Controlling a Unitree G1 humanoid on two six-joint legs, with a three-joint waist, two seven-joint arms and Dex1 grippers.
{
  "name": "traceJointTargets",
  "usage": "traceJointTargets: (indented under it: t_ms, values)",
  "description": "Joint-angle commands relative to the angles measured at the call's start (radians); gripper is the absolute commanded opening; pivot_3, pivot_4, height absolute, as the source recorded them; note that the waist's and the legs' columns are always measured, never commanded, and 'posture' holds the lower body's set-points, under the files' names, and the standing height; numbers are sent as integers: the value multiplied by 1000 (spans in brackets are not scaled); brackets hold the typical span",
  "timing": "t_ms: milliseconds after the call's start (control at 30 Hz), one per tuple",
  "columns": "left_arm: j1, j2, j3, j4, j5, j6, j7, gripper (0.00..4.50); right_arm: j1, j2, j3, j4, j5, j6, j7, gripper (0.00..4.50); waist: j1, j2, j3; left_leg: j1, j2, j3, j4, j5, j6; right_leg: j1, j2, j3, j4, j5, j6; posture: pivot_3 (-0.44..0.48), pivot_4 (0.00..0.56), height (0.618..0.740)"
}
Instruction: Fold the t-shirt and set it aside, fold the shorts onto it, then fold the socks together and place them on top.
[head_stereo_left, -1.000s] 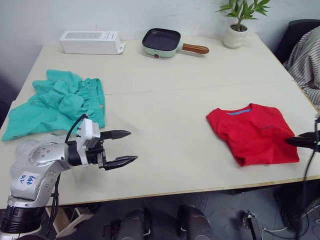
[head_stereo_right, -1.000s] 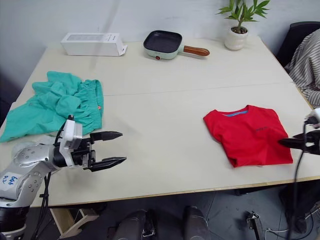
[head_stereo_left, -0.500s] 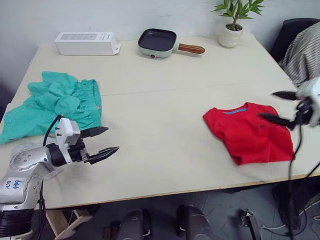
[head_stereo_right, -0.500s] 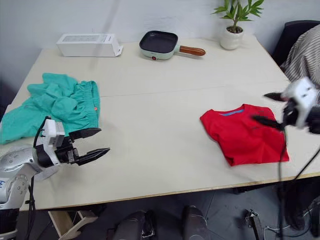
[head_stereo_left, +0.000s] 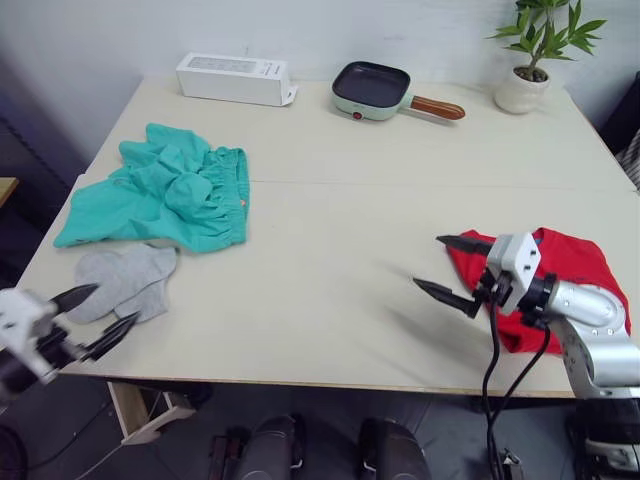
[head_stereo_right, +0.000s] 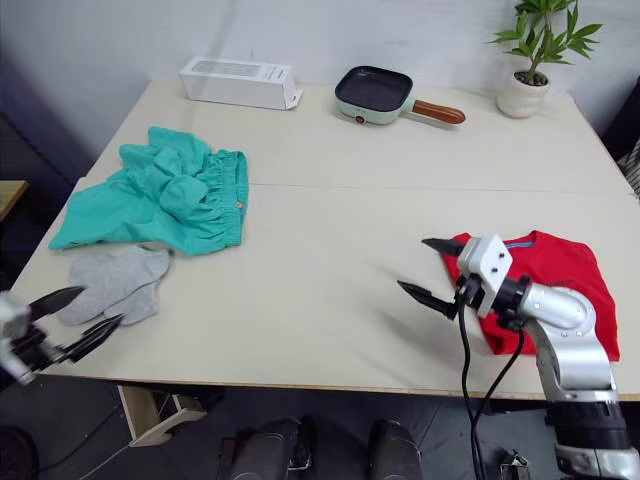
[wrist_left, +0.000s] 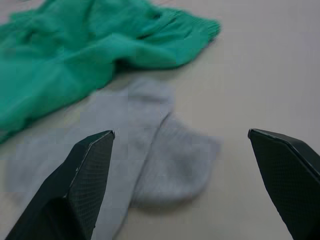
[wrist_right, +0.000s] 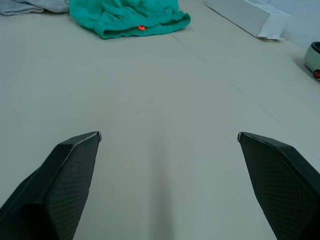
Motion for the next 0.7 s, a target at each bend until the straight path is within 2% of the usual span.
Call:
traceJointTargets:
  t_ms: [33, 167, 300, 400, 433, 467, 500, 533, 633, 700]
  values:
    - [124, -53, 174, 24, -25, -35, 46, 4500, 112, 35, -32, -47, -14, -156, -6, 4462, 0, -3, -1, 0, 1, 0, 0, -1, -1, 0, 1, 0, 0, 0, 0, 0, 150, 740]
    - [224, -90, 220, 8, -44, -14, 50, 4500, 176, 60, -27, -36, -7, -247, 4, 4462, 0, -5, -1, 1, 3, 2, 1, -2, -2, 0, 1, 2, -1, -2, 0, 0, 150, 740]
    - [251, -78, 223, -67, -102, 61, 43, 4500, 185, 78, -15, -56, 40, -234, 4, 4462, 3, -7, -2, 2, 9, 3, 1, -6, 4, 3, 3, 9, -10, -2, -5, 0, 150, 740]
    - [189, -1, 178, -164, -139, 168, 64, 4500, 165, 86, 14, -99, 51, -220, 1, 4462, 7, -11, -4, 0, 14, 0, 0, -6, 3, 2, 18, 36, -14, -8, -14, 0, 150, 740]
    - [145, 40, 142, -182, -133, 200, 75, 4500, 151, 91, 25, -108, 55, -210, -4, 4462, 9, -11, -4, 1, 14, 0, -1, -5, 1, -3, 22, 47, -13, -16, -25, 0, 150, 740]
    - [95, 80, 102, -188, -121, 227, 85, 4500, 138, 95, 34, -116, 58, -198, -9, 4462, 13, -11, -4, 2, 14, 0, -2, -5, -2, -6, 23, 49, -12, -18, -26, 0, 150, 740]
    - [62, 105, 77, -191, -113, 247, 91, 4500, 129, 97, 41, -121, 61, -190, -13, 4462, 14, -10, -4, 3, 14, 0, -3, -3, -6, -7, 23, 49, -10, -15, -23, 0, 150, 740]
    - [3, 146, 19, -191, -89, 266, 99, 4500, 115, 102, 49, -127, 61, -183, -21, 4462, 12, -10, -4, 3, 14, 1, -3, -3, -8, -7, 23, 49, -5, -10, -13, 0, 150, 740]
    - [-220, 269, -222, -122, 44, 238, 80, 4500, 87, 119, 63, -140, 62, -161, -44, 4462, 10, -9, -3, 3, 14, 2, -3, -1, -17, -8, 23, 48, 4, -9, -12, 0, 150, 740]
    - [-369, 301, -357, -33, 123, 197, 58, 4500, 82, 122, 66, -139, 58, -156, -54, 4462, 7, -9, -3, 3, 15, 4, -3, -1, -18, -9, 29, 47, 5, -9, -12, 0, 150, 740]
